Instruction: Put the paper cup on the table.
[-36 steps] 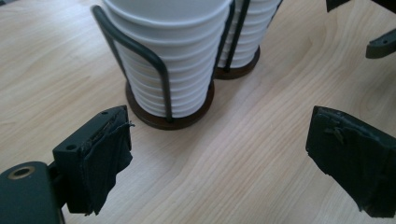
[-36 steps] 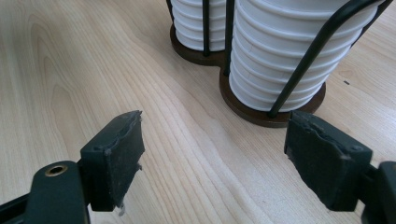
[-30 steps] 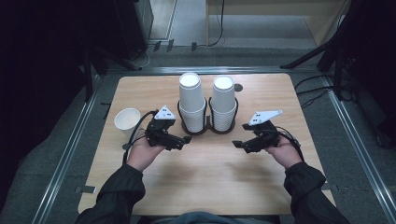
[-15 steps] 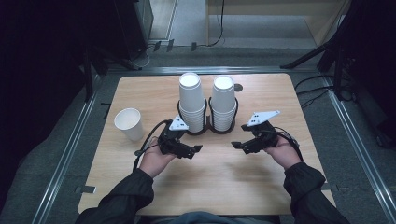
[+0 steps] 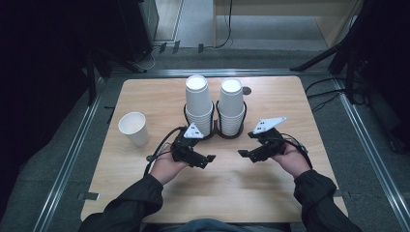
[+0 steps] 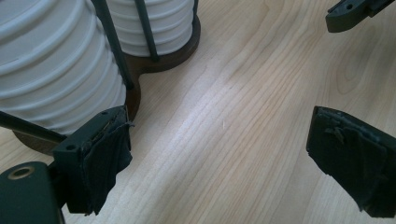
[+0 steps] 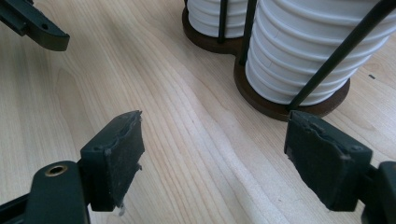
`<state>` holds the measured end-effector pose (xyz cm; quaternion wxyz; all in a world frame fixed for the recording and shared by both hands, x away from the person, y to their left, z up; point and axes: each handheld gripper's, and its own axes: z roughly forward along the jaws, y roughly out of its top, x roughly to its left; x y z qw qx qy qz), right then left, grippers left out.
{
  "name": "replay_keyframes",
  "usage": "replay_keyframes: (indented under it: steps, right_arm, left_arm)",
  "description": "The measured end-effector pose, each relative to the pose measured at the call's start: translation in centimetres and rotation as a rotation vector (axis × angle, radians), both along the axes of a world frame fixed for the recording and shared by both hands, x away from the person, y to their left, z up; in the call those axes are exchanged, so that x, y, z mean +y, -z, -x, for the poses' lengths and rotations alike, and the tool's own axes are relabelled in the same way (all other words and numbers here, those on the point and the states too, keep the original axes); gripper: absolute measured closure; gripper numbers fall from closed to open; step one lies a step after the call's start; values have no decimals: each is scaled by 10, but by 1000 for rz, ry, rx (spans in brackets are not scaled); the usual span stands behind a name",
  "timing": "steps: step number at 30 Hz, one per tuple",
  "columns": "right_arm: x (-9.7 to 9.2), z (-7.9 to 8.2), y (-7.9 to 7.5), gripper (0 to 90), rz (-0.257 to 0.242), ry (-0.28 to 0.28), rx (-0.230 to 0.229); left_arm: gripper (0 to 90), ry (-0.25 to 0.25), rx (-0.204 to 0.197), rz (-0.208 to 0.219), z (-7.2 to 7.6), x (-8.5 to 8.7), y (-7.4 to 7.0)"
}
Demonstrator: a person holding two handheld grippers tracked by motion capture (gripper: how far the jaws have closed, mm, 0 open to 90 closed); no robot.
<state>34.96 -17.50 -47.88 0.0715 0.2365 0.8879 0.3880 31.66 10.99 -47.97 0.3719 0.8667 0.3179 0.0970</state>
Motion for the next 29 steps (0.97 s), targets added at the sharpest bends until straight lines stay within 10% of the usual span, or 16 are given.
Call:
replay_keyframes:
  steps: [29]
  right_arm:
    - [-1, -2, 0, 201, 0, -1, -3]
  left_arm:
    - [68, 8, 21, -18, -5, 5, 5]
